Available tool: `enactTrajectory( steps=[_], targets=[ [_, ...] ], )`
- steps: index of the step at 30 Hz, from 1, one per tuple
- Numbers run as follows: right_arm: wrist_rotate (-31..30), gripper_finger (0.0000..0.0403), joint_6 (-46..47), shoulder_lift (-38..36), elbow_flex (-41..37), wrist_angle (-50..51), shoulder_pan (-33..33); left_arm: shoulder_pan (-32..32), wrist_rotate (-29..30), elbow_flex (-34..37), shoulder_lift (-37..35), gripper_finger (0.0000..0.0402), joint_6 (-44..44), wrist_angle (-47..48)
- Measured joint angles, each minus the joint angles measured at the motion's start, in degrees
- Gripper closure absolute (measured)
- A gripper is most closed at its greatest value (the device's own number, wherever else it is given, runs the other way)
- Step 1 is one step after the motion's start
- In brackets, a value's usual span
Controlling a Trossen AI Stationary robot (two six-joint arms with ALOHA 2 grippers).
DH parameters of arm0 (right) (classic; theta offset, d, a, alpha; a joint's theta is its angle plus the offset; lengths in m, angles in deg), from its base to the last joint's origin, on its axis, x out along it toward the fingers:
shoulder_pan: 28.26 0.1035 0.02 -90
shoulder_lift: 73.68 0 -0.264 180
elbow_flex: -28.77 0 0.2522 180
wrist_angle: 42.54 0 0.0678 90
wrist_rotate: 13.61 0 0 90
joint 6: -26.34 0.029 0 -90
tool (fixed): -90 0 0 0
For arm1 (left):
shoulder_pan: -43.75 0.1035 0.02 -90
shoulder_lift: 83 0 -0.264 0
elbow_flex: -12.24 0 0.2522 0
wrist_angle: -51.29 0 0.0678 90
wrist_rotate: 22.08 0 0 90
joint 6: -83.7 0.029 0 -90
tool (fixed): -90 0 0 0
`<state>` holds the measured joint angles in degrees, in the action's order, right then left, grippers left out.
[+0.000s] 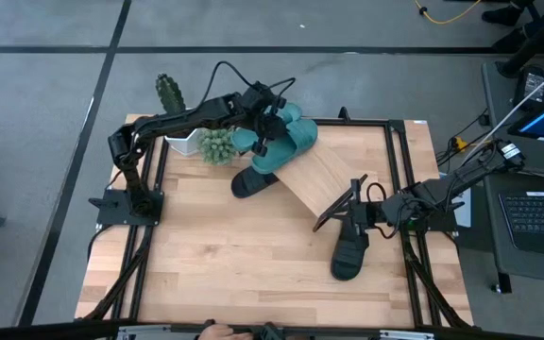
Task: Pick and place slides into the shelf
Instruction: Put the green slides on the shelf
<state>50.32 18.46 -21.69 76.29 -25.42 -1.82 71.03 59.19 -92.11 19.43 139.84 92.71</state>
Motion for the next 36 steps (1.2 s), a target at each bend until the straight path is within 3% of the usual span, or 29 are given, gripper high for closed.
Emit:
enactTrajectory(
  steps=[14,22,29,36],
  targets=[
    [0.0,0.0384,-0.1,0.0,0.0,0.4,0.0,0.0,0.7,0.0,0.0,0.0399,-0.1,0.0],
    [0.0,0.0384,0.2,0.0,0.0,0.4,0.0,0.1,1.6,0.1,0.0,0.0360,-0.2,0.2],
    [0.0,0.0384,0.2,0.0,0.0,0.4,0.0,0.1,7.9,0.1,0.0,0.0334,-0.7,0.9],
    [0.1,0.0384,0.3,0.0,0.0,0.4,0.0,0.1,8.2,0.1,0.0,0.0307,-0.7,1.0]
  ],
)
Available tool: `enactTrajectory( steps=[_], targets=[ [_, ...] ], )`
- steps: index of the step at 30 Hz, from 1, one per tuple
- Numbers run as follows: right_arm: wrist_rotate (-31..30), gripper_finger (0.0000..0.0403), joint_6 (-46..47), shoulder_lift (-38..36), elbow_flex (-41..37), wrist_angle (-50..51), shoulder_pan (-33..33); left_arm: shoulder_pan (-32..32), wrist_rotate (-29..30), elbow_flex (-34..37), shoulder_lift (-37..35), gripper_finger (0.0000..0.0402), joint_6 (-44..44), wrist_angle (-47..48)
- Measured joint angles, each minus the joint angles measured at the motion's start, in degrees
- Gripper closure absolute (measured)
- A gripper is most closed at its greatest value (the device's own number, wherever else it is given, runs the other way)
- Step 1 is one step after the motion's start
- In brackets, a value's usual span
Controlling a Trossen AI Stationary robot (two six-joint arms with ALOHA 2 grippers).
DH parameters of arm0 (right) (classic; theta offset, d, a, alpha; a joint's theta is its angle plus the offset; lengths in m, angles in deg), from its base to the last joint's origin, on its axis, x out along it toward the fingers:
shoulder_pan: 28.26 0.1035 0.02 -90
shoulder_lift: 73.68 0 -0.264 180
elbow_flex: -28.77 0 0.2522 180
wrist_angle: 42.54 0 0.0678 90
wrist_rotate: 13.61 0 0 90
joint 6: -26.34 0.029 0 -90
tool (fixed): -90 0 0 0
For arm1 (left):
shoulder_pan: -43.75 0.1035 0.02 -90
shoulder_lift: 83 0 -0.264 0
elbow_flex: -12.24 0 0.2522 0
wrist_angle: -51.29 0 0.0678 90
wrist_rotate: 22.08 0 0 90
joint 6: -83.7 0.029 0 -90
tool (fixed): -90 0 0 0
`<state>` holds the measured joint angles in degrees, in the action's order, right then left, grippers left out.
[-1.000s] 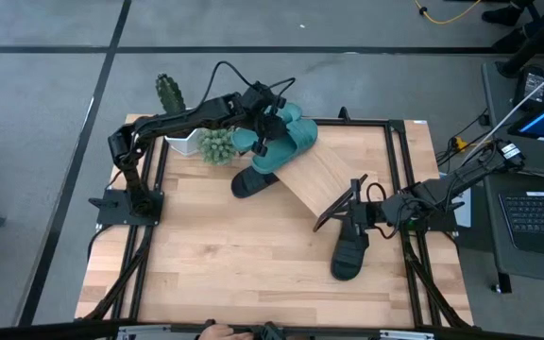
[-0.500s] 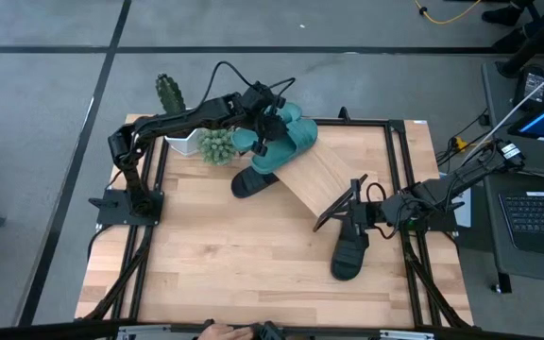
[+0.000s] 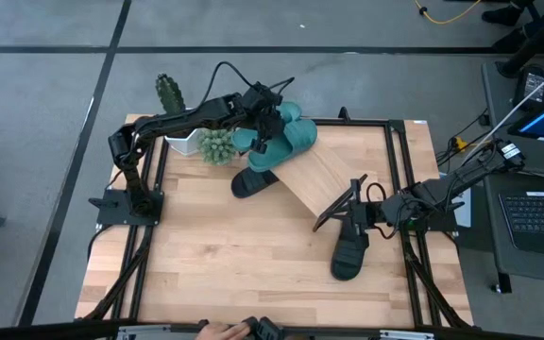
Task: Pick and place slides into the shelf
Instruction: Put the green slides on the shelf
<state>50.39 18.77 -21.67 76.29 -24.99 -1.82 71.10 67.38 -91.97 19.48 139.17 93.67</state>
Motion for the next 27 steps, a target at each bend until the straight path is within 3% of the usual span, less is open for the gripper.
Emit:
enactTrajectory(
  steps=[8,15,27],
  targets=[
    [0.0,0.0384,0.0,0.0,0.0,0.0,0.0,-0.8,0.6,0.0,0.0,0.0282,0.0,0.2],
    [0.1,0.0384,0.3,0.0,0.0,0.4,0.0,-2.3,4.6,0.0,0.0,0.0263,0.0,0.2],
    [0.1,0.0384,4.2,0.0,-1.0,1.5,0.0,-3.8,5.1,0.0,0.0,0.0259,-1.3,0.4]
  ],
)
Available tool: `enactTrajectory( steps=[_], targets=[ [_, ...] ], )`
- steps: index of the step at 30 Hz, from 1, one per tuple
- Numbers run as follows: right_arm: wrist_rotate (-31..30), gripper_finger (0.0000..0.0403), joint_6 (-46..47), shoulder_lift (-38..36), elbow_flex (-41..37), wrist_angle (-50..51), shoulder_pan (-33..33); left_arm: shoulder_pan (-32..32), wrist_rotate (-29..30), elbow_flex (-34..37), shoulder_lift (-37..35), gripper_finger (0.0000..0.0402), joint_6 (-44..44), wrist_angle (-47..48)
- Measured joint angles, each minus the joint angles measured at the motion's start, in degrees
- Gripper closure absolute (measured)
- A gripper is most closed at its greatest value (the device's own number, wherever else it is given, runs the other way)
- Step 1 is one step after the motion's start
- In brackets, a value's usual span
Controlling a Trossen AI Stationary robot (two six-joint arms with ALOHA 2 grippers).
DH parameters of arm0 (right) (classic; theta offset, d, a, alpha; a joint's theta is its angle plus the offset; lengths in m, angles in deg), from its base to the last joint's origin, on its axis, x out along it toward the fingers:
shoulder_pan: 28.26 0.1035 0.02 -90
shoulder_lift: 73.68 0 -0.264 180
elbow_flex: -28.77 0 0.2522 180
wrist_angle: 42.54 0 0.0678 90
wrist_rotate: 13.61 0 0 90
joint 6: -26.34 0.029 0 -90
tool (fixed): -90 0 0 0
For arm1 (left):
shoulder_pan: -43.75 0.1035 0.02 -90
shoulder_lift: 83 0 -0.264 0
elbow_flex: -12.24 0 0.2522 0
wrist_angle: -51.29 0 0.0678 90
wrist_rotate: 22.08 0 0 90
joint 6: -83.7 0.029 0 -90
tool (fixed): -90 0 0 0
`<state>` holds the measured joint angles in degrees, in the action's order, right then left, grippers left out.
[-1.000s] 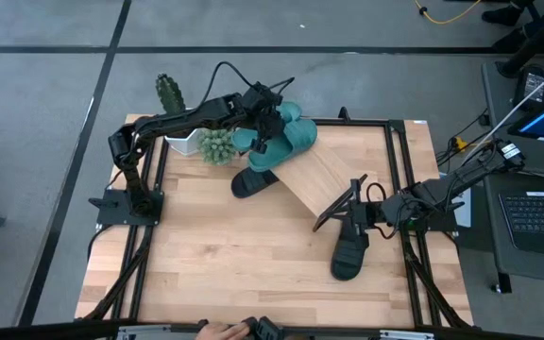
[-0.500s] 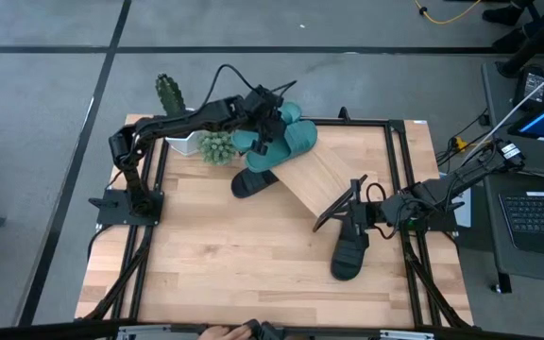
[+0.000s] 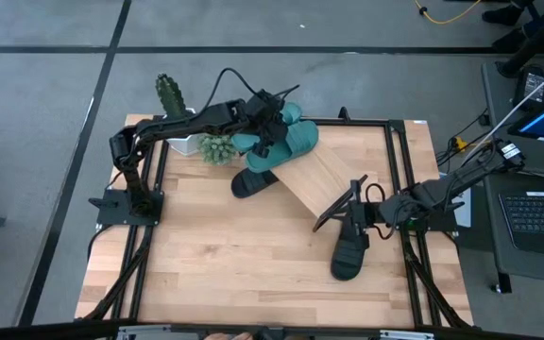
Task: Pick and place slides into the shelf
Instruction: Put the green slides on the shelf
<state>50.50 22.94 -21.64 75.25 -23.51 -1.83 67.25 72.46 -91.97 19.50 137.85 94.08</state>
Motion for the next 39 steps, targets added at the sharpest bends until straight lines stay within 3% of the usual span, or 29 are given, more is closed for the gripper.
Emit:
enactTrajectory(
  steps=[18,28,39],
  targets=[
    [-0.1,0.0384,-0.2,0.0,-1.3,-1.6,0.0,-1.1,5.4,0.0,-0.2,0.0259,-1.1,4.9],
    [-0.1,0.0384,-1.4,0.0,-1.3,-2.9,0.0,-3.6,7.0,-0.1,-4.5,0.0259,0.5,4.7],
    [-0.1,0.0384,-1.6,0.0,-1.3,-3.4,0.0,-4.1,-5.9,-0.1,-6.7,0.0261,-0.9,3.7]
  ],
)
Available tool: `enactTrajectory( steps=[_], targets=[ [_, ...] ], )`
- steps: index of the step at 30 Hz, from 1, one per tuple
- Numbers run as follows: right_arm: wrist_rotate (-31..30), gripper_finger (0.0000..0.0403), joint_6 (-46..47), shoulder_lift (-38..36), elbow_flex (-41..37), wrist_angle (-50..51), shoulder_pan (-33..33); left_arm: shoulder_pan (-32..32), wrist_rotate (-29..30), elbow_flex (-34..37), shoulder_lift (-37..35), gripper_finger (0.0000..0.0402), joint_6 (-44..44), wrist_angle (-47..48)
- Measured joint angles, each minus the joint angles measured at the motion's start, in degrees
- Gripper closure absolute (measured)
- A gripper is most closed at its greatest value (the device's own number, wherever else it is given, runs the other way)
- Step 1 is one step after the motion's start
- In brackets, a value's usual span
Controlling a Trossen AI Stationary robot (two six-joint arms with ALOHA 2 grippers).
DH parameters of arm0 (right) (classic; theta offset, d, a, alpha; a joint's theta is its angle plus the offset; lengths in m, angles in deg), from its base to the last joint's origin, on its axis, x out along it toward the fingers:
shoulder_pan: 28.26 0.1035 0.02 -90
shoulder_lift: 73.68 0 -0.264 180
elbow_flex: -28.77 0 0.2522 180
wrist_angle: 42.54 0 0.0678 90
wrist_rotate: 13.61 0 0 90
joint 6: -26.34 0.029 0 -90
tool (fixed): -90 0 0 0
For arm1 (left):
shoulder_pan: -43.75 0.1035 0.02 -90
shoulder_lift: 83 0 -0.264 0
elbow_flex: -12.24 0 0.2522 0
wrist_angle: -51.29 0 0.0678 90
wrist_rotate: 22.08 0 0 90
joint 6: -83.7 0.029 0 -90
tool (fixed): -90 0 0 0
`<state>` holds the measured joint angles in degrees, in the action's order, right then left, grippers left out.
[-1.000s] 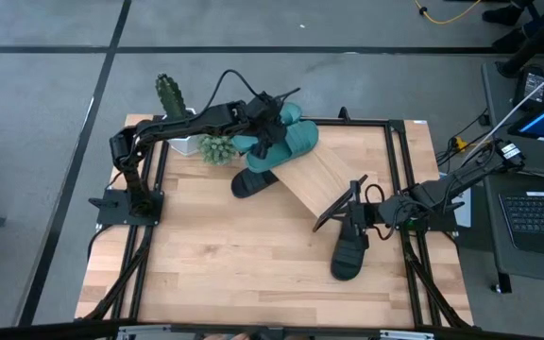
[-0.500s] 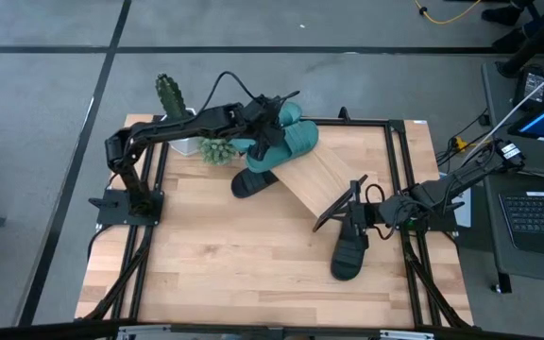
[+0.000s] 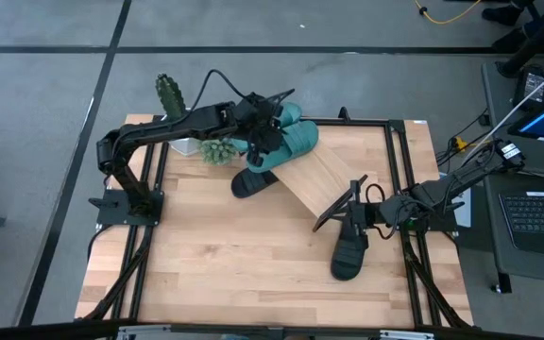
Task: Pick and place slides into the shelf
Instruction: Put the green slides on the shelf
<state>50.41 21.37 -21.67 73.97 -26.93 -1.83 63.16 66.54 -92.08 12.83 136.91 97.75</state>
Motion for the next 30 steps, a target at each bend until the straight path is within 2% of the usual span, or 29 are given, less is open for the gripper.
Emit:
enactTrajectory(
  steps=[4,10,15,21,24,26,30],
  targets=[
    [0.0,0.0384,0.0,0.0,0.0,-0.4,0.0,0.0,-2.3,0.0,0.0,0.0279,-0.1,-0.1],
    [0.0,0.0384,0.0,0.0,0.0,-0.4,0.0,0.0,-10.9,0.0,0.0,0.0334,0.1,-2.9],
    [0.0,0.0384,-0.1,0.0,0.0,-0.6,0.0,-0.6,-11.6,0.0,0.4,0.0389,2.4,-3.8],
    [0.0,0.0384,-1.8,0.0,0.0,-1.7,0.0,-1.9,-11.6,0.1,1.4,0.0397,2.6,-3.9],
    [0.0,0.0384,-1.9,0.0,0.0,-1.7,0.0,-2.2,-12.5,0.1,1.3,0.0400,-0.2,-4.8],
    [0.0,0.0384,-1.6,0.0,0.0,-1.7,0.0,-1.9,-16.6,0.1,1.0,0.0401,-4.1,-4.7],
    [0.0,0.0384,-1.3,0.0,0.0,-1.7,0.0,-0.3,-28.6,0.0,0.5,0.0401,-9.0,-4.2]
  ],
)
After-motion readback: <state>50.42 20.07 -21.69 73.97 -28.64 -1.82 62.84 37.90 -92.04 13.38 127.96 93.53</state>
